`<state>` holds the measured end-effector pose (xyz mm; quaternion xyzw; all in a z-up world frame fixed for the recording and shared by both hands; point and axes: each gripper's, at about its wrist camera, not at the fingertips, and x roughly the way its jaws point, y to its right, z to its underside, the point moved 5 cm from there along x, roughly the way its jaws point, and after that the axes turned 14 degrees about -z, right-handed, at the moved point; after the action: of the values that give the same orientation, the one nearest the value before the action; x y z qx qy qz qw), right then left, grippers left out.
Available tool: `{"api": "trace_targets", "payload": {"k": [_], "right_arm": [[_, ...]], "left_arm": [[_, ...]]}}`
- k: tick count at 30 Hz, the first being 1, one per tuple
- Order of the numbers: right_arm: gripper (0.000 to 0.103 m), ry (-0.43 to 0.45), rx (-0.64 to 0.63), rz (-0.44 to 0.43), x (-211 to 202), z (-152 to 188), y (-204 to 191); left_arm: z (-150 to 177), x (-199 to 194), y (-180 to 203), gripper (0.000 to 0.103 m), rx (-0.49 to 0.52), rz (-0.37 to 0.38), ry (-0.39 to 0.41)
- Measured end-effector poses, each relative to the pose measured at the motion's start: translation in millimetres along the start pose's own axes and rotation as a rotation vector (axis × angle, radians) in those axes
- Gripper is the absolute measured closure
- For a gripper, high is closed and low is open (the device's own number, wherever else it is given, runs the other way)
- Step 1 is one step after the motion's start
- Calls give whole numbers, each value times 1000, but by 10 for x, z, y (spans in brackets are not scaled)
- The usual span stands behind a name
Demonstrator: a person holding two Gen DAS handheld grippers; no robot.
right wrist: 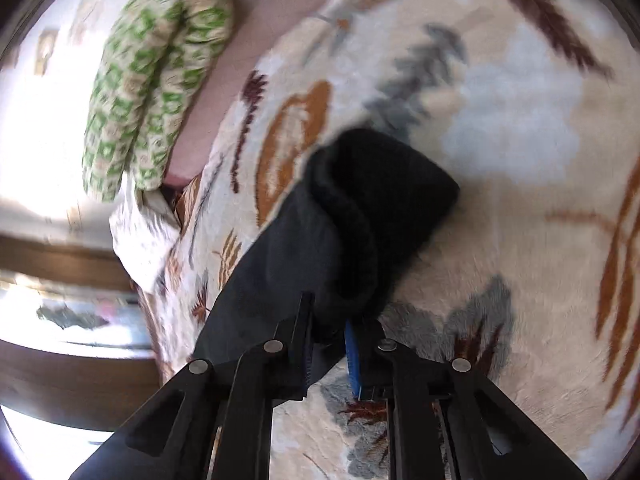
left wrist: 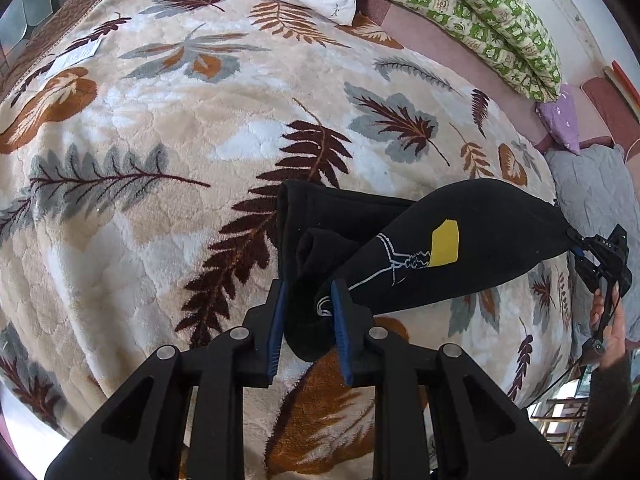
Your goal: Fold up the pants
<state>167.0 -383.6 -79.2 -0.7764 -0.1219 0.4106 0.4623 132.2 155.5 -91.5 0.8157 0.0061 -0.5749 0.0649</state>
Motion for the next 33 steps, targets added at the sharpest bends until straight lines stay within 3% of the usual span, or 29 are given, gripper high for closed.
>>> {"api": "trace_targets", "payload": {"k": [4,14,18,19,23,24,25,28,33], "right_arm": [[90,63,-16,-3,-258,-169,-4],[90,73,96,-28,-298,-133,343],[89,69,108,-27,-277,-117,384],[89,69,111,-27,-275,-116,395],[87,68,113,-19,-266,-120,401],[87,68,112,-17,-263,-121,397],[87,67,111,-16,-259,-123,390],[87,67,99,-6,-260,-125,363],[87,67,78,-10,-286,-153,259]], "left_arm": [[106,19,-10,71,-39,80,-56],[172,149,-247,71,-261,229,-160],[56,219,-217,67,-292,239,-172],[21,221,-170,60,-275,238,-166],[-39,205,-53,59,-223,199,-143],[-42,197,-48,67,-216,191,-139],[-28,201,-36,85,-206,176,-148],[13,213,-33,93,-234,166,-177],[-47,-13,-63,94,-279,182,-114]]}}
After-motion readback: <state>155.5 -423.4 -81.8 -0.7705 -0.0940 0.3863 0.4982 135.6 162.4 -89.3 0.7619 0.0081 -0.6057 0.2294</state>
